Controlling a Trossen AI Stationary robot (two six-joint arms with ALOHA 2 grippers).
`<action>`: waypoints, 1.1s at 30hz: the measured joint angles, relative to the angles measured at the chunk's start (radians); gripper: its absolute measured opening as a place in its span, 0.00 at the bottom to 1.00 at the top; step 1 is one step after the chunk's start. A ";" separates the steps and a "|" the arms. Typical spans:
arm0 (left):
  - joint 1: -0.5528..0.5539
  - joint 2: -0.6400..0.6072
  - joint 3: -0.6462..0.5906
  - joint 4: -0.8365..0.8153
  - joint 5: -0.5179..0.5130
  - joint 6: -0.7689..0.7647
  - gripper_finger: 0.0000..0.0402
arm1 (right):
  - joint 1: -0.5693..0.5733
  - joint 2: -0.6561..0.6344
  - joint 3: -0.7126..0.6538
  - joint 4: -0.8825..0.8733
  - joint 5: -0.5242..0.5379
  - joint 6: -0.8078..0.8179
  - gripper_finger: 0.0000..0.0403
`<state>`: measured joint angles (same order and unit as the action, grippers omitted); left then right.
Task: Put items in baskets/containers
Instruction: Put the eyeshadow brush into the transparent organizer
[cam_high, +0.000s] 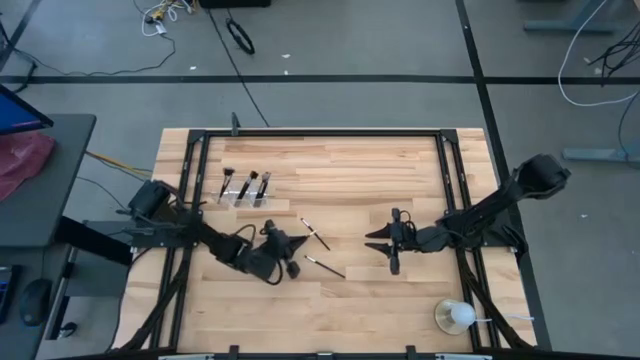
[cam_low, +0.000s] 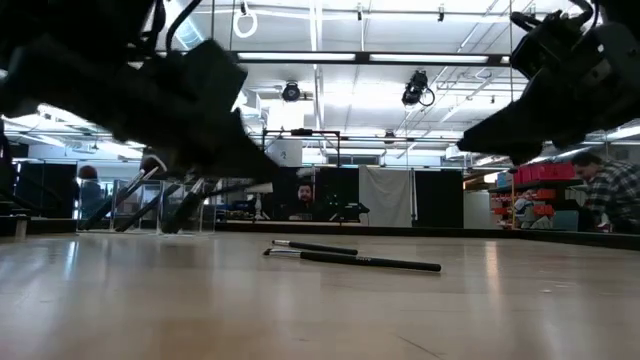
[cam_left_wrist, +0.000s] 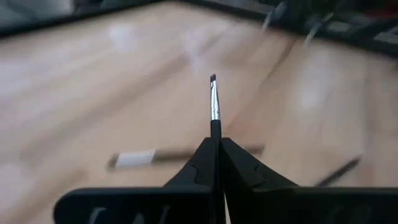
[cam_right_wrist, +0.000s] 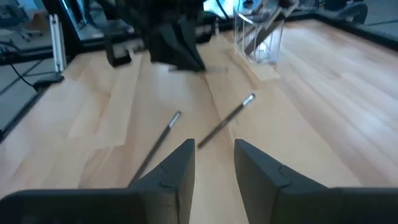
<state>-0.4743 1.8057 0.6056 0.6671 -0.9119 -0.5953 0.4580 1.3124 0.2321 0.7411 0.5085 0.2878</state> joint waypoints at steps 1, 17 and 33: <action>0.012 0.000 0.000 0.058 0.013 0.058 0.03 | 0.000 0.018 0.000 0.010 0.000 0.005 0.28; 0.125 0.010 0.209 0.302 0.427 0.475 0.03 | -0.073 0.409 0.062 0.648 -0.135 -0.233 0.40; 0.124 0.010 0.253 0.217 0.427 0.477 0.04 | -0.072 0.412 0.167 0.692 -0.186 -0.331 0.28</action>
<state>-0.3504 1.8156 0.8585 0.8836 -0.4847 -0.1184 0.3862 1.7245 0.3996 1.4334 0.3226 -0.0433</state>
